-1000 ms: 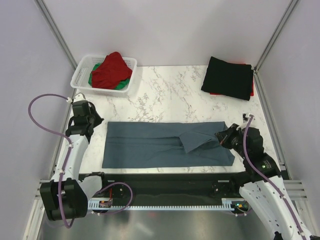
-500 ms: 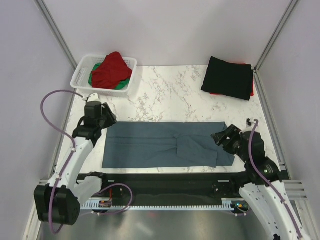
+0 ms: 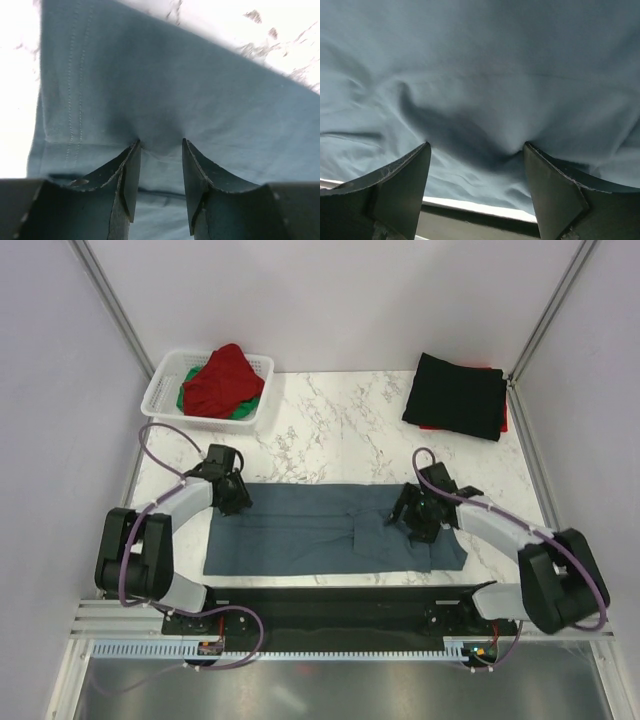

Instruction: Fold and stack the t-shirts

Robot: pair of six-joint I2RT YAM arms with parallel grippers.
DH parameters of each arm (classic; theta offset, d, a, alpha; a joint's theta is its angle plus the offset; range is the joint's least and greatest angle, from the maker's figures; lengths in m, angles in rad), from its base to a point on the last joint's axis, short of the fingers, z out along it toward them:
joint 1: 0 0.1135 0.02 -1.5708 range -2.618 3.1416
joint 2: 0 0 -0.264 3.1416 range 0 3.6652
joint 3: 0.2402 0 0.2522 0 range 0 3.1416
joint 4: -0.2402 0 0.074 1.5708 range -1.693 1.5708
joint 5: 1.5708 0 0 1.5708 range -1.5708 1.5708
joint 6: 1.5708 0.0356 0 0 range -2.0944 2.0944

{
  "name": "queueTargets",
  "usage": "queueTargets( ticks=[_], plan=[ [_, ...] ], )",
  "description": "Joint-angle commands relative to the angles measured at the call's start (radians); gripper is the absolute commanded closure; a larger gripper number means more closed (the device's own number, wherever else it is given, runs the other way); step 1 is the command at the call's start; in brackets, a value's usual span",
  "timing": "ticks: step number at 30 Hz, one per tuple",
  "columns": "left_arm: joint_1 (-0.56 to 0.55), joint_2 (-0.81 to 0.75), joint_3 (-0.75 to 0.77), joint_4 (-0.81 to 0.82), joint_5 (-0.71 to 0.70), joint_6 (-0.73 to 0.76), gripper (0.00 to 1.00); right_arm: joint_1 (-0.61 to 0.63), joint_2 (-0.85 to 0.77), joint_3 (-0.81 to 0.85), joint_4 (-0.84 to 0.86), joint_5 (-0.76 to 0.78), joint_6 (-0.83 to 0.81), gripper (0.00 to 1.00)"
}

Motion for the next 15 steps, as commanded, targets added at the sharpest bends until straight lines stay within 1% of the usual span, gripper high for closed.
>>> queueTargets(
  ticks=[1,2,3,4,5,6,8,9,10,11,12,13,14,15],
  plan=[
    [-0.006,0.053,0.021,0.007,0.040,-0.046,0.55,0.012,0.197,0.119,0.127,-0.032,-0.001,0.18],
    [-0.006,0.059,0.017,0.007,0.039,-0.046,0.55,0.015,0.246,0.152,0.130,-0.045,-0.011,0.18],
    [-0.006,0.067,0.010,0.008,0.031,-0.040,0.55,0.020,0.295,0.222,0.132,-0.072,-0.026,0.17],
    [-0.006,0.076,0.003,0.008,0.029,-0.035,0.55,0.027,0.385,0.260,0.137,-0.086,-0.034,0.17],
    [-0.006,0.081,0.000,0.007,0.031,-0.034,0.55,0.032,0.427,0.299,0.132,-0.095,-0.044,0.17],
    [-0.005,0.082,-0.005,0.008,0.046,-0.034,0.55,0.031,0.464,0.379,0.123,-0.100,-0.064,0.16],
    [-0.006,0.070,-0.017,0.008,0.059,-0.037,0.56,0.031,0.576,0.467,0.103,-0.089,-0.081,0.16],
    [-0.006,0.063,-0.025,0.007,0.083,-0.040,0.56,0.031,0.618,0.573,0.073,-0.085,-0.093,0.16],
    [-0.005,0.053,-0.033,0.010,0.092,-0.040,0.57,0.029,0.709,0.635,0.046,-0.078,-0.119,0.16],
    [-0.006,0.032,-0.048,0.007,0.104,-0.041,0.57,0.029,0.759,0.704,0.019,-0.078,-0.135,0.15],
    [-0.006,0.020,-0.059,0.010,0.130,-0.049,0.57,0.031,0.811,0.851,-0.038,-0.086,-0.152,0.16],
    [-0.006,0.007,-0.071,0.011,0.149,-0.052,0.57,0.031,0.914,0.931,-0.075,-0.092,-0.167,0.15],
    [-0.006,-0.002,-0.097,0.028,0.175,-0.055,0.57,0.029,0.966,1.014,-0.110,-0.098,-0.199,0.15],
    [-0.006,-0.019,-0.109,0.031,0.225,-0.055,0.57,0.027,1.015,1.177,-0.179,-0.098,-0.214,0.15]
  ],
)
